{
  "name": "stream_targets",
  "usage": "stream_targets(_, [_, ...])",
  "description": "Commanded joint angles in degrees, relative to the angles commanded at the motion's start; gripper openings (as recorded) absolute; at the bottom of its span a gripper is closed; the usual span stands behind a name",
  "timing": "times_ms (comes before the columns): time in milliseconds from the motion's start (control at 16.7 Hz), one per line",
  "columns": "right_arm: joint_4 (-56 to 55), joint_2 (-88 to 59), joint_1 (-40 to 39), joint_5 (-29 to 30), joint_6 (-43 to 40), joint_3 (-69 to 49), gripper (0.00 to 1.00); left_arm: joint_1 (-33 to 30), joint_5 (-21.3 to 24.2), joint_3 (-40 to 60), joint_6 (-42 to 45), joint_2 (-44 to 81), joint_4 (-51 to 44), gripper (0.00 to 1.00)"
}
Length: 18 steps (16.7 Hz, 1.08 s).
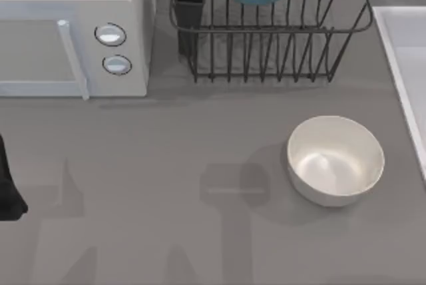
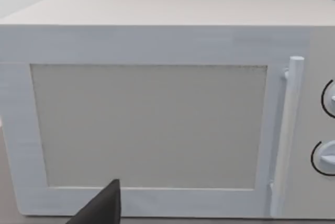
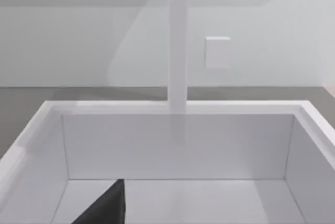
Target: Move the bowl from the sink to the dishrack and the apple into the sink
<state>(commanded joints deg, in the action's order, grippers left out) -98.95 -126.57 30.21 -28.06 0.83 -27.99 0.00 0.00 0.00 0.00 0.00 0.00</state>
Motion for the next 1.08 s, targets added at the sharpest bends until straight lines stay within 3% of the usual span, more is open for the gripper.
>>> stream_targets(420, [14.7, 18.4, -4.6, 4.4, -0.3, 3.8, 1.00, 0.0, 0.0, 0.0, 0.0, 0.0, 0.0, 1.00])
stream_targets(1080, [67.2, 87.2, -19.9, 18.3, 0.2, 20.2, 1.00, 0.0, 0.0, 0.0, 0.0, 0.0, 0.0, 1.00])
